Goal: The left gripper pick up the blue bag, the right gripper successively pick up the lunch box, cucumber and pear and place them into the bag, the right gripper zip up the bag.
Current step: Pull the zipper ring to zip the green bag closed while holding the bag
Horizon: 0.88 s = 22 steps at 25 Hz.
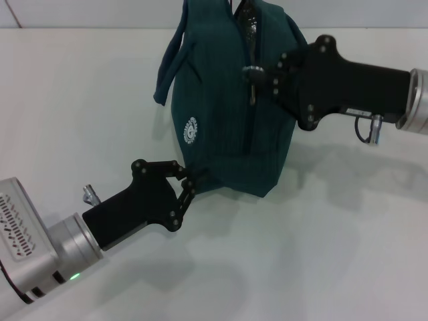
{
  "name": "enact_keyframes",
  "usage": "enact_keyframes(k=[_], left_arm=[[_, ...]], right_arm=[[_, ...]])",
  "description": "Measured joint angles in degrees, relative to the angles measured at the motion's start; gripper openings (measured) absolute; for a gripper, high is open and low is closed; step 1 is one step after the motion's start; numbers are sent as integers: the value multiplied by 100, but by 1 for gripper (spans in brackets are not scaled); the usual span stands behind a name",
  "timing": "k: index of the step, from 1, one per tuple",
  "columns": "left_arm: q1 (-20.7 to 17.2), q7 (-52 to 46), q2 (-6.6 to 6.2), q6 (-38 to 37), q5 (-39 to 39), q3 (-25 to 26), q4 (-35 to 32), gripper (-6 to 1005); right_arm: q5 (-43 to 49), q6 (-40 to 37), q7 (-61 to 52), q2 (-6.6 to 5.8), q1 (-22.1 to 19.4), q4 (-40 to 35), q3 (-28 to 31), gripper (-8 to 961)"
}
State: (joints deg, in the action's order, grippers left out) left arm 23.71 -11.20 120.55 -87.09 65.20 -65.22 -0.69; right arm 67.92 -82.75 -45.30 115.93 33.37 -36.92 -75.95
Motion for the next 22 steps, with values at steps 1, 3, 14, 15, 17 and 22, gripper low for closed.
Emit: enact_keyframes(k=[1,3,14,15,17,22], left_arm=[[0,1,-1,20,3,0,-3,60],[9,1,-9,54,29,0,-14,59],[120,-34,-23,96,291,-8,-45,57],[116,-32,-19,79,288,-8,-45,57],[97,4,0,36,269,4,-45,57],[66,94,20,-234,235,29,5,69]], right_arm=[[-89,-1,84,4,3,33,-7,22],[-289,-13,239,9,10,106,-27,22],[-1467,-127,1020,26,-42,649,-61,22],[-1475,-135,1028,26,-42,656,-78,22],[-1480,-149,1033,26,-42,659,-130,22],[-1485,-166,1165,25,-49,660,-228,22]])
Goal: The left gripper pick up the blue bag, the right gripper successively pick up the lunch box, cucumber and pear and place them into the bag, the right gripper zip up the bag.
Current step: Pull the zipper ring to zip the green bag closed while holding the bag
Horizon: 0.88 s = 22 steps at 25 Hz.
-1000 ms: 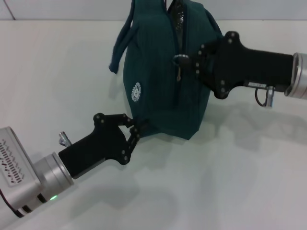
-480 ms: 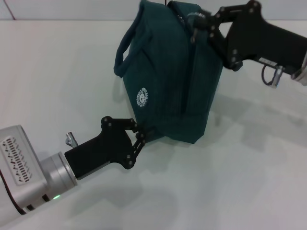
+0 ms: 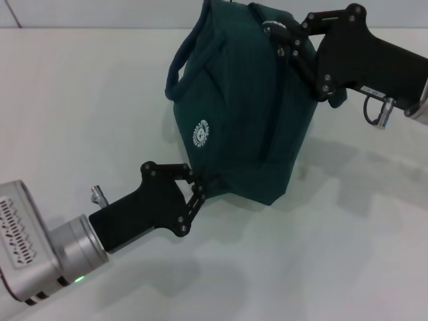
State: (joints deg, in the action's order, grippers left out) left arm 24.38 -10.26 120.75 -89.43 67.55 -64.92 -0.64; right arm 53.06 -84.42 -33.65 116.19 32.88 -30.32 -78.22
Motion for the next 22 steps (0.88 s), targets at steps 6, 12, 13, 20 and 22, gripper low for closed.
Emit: enact_keyframes(k=[6,12,13,20,22], left_arm=[[-79,-100,2,-408,-211,21,11,149],[-108,-645,-25,-712,-263,29,-15,344],[-96,-803,-26,-724,-284,31,-30,380],[180,-1848,-15,-608,-592,33,-18,488],[218,-1856,-1,-571,-608,30,-6,488]], right_arm=[[-2,-3,17,0,-7,0,-71,22],[-3,-5,17,0,-27,-12,-131,22],[-2,-5,17,0,-31,-15,-136,22],[-3,-5,44,0,-6,-43,-276,22],[-4,-6,109,0,-7,-24,-286,22]])
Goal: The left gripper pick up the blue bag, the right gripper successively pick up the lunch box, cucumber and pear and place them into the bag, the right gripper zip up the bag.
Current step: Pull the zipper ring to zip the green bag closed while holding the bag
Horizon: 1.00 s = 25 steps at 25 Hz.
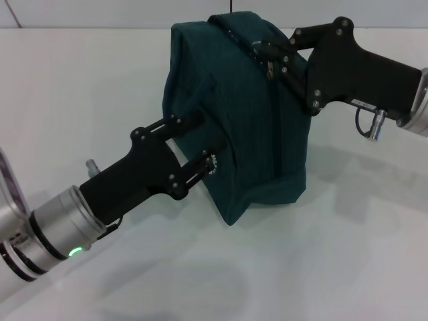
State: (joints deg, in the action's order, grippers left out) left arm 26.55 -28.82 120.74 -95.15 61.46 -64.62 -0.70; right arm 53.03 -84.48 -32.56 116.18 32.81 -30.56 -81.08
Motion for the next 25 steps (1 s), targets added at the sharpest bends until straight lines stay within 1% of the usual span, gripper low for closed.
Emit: enact_keyframes(k=[4,8,10,13,15,16,18,20,23,25], left_arm=[[31,-97,-4,13,7,-21,7,487],[1,-227,-43,26,-162,1,-21,486],[-7,-472,-104,43,-296,3,-49,485],[-68,-1024,-252,98,-330,-27,-178,484],[-207,-1337,-337,118,-195,-67,-394,484],[-297,-1442,-351,116,-106,-70,-540,484],[-483,-1641,-357,101,57,-71,-837,483],[-722,-1809,-336,97,93,-37,-1107,483],[-813,-1843,-334,97,75,-1,-1152,482],[-876,-1970,-362,74,89,-2,-1157,481]], right_arm=[[-44,-11,64,0,-28,-4,-157,22],[-66,-24,69,0,-36,-6,-254,22],[-66,-26,69,0,-49,11,-280,22],[-71,-26,69,0,-72,19,-328,22],[-146,-25,74,0,-74,20,-457,22],[-223,-23,96,1,-73,21,-561,22],[-418,10,224,0,-74,22,-786,22],[-616,36,426,1,-74,23,-1051,22],[-719,53,520,1,-53,8,-1195,22],[-722,55,518,0,-37,11,-1204,22]])
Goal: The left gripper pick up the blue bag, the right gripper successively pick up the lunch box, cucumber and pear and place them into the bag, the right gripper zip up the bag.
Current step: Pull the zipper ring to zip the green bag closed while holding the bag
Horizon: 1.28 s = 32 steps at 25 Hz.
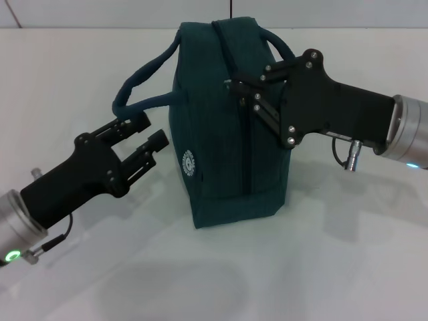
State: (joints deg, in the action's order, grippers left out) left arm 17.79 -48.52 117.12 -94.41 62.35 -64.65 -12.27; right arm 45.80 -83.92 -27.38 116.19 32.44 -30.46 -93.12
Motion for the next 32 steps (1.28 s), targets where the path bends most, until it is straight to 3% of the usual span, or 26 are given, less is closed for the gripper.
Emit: enact_keyframes(k=[7,13,32], left_arm=[[-27,-191,27,-74,369,-63,-5,479],[58,-228,226,-137,493,-55,-3,478],[407,-144,319,51,512,-203,213,473]], right_arm=[[-5,2,1,0,-13,8,-48,21],[-9,25,4,0,-16,14,-69,21],[-10,15,74,0,-39,14,-74,21]])
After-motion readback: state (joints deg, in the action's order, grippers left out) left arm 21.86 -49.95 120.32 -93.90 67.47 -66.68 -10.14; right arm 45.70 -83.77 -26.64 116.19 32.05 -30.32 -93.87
